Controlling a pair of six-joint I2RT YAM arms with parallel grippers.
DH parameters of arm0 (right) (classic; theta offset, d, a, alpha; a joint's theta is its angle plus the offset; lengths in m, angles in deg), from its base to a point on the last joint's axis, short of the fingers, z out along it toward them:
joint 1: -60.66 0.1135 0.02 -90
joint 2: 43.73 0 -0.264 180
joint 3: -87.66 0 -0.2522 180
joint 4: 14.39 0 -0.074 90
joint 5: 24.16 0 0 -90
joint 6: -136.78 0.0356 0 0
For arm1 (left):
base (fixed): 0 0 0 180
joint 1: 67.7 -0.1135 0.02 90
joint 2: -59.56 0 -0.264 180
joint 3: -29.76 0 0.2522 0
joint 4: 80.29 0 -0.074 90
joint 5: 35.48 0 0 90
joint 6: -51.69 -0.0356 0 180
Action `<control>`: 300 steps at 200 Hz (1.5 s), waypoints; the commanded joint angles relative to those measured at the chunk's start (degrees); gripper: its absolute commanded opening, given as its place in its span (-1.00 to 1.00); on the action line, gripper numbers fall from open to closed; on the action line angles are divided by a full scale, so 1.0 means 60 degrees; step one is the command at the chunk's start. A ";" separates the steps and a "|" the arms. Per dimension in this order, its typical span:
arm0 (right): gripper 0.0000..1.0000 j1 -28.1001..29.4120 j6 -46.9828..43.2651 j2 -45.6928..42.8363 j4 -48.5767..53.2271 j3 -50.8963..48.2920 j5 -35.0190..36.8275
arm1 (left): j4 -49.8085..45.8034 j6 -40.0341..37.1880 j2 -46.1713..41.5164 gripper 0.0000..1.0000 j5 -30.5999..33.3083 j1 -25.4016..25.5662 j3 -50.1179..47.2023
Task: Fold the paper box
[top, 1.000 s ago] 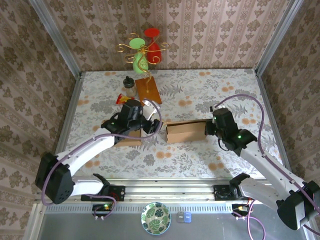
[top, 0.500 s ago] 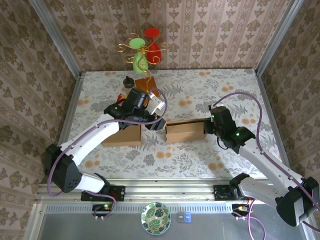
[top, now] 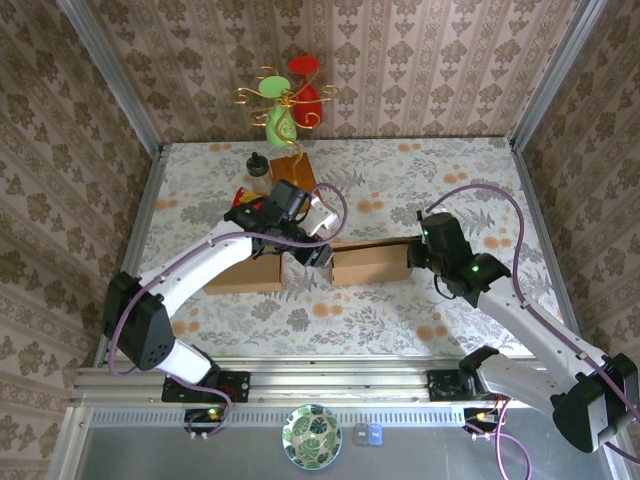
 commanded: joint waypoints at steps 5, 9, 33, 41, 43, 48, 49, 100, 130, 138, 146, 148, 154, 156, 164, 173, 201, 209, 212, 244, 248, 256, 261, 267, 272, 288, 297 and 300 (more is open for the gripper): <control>-1.00 0.0065 0.0140 0.0172 0.0344 0.0249 0.0276 | -0.0118 -0.0034 0.0025 -0.36 0.0192 0.0028 0.0406; -1.00 0.0066 0.0137 0.0180 0.0350 0.0246 0.0277 | -0.0105 -0.0017 0.0030 -0.38 0.0192 0.0027 0.0406; -1.00 0.0062 0.0136 0.0211 0.0357 0.0276 0.0287 | -0.0086 0.0061 0.0059 -0.55 0.0184 0.0039 0.0439; -1.00 0.0065 0.0157 0.0226 0.0340 0.0269 0.0292 | -0.0074 0.0106 0.0056 -0.57 0.0220 0.0040 0.0453; -1.00 0.0065 0.0174 0.0225 0.0357 0.0274 0.0289 | -0.0072 0.0130 0.0055 -0.58 0.0210 0.0043 0.0453; -1.00 0.0069 0.0171 0.0225 0.0355 0.0265 0.0287 | -0.0072 0.0152 0.0048 -0.58 0.0221 0.0045 0.0450; -1.00 0.0067 0.0175 0.0233 0.0361 0.0263 0.0283 | -0.0072 0.0159 0.0046 -0.58 0.0222 0.0056 0.0451; -1.00 0.0065 0.0262 0.0269 0.0357 0.0256 0.0287 | -0.0237 0.0600 0.0125 -0.73 0.0367 0.0182 0.0519; -1.00 0.0065 0.0309 0.0269 0.0360 0.0276 0.0330 | -0.0277 0.0973 0.0168 -0.83 0.0641 0.0417 0.0599; -1.00 0.0065 0.0312 0.0283 0.0354 0.0278 0.0350 | -0.0288 0.1064 0.0190 -0.87 0.0753 0.0475 0.0625; -1.00 0.0080 0.0348 0.0284 0.0358 0.0284 0.0365 | -0.0321 0.1154 0.0217 -0.91 0.0895 0.0534 0.0656; -1.00 0.0080 0.0342 0.0284 0.0354 0.0281 0.0376 | -0.0332 0.1172 0.0220 -0.92 0.0925 0.0543 0.0658; -1.00 0.0080 0.0360 0.0297 0.0347 0.0276 0.0380 | -0.0334 0.1259 0.0220 -0.94 0.1005 0.0584 0.0662; -1.00 0.0080 0.0360 0.0298 0.0352 0.0265 0.0373 | -0.0335 0.1282 0.0221 -0.96 0.1029 0.0585 0.0670; -1.00 0.0087 0.0391 0.0299 0.0363 0.0263 0.0394 | -0.0312 0.1435 0.0210 -0.99 0.1098 0.0592 0.0674; -1.00 0.0094 0.0425 0.0299 0.0353 0.0248 0.0391 | -0.0330 0.1600 0.0239 -1.00 0.1101 0.0614 0.0698; -1.00 0.0138 0.0448 0.0341 0.0344 0.0261 0.0466 | -0.0640 0.2006 0.0426 -1.00 0.1084 0.0657 0.0984; -1.00 0.0138 0.0457 0.0355 0.0348 0.0261 0.0486 | -0.0695 0.2070 0.0470 -1.00 0.1125 0.0691 0.1024; -1.00 0.0131 0.0446 0.0357 0.0356 0.0265 0.0496 | -0.0714 0.2073 0.0481 -1.00 0.1133 0.0688 0.1037; -1.00 0.0141 0.0451 0.0357 0.0363 0.0246 0.0521 | -0.0758 0.2006 0.0563 -0.88 0.1290 0.0724 0.1068; -1.00 0.0149 0.0453 0.0365 0.0353 0.0248 0.0527 | -0.0758 0.1986 0.0570 -0.87 0.1315 0.0720 0.1069; -1.00 0.0153 0.0447 0.0372 0.0356 0.0264 0.0527 | -0.0759 0.1933 0.0587 -0.86 0.1360 0.0724 0.1094; -1.00 0.0153 0.0434 0.0372 0.0356 0.0254 0.0526 | -0.0760 0.1908 0.0606 -0.85 0.1387 0.0723 0.1109; -1.00 0.0150 0.0437 0.0386 0.0353 0.0254 0.0534 | -0.0749 0.1875 0.0633 -0.84 0.1393 0.0727 0.1138; -1.00 0.0141 0.0437 0.0387 0.0357 0.0251 0.0536 | -0.0785 0.1866 0.0652 -0.83 0.1391 0.0726 0.1150; -1.00 0.0153 0.0425 0.0416 0.0339 0.0269 0.0528 | -0.0792 0.1838 0.0705 -0.76 0.1465 0.0720 0.1240; -1.00 0.0154 0.0418 0.0438 0.0340 0.0289 0.0526 | -0.0788 0.1822 0.0730 -0.73 0.1516 0.0725 0.1271; -1.00 0.0144 0.0420 0.0444 0.0339 0.0290 0.0532 | -0.0789 0.1809 0.0733 -0.72 0.1528 0.0727 0.1286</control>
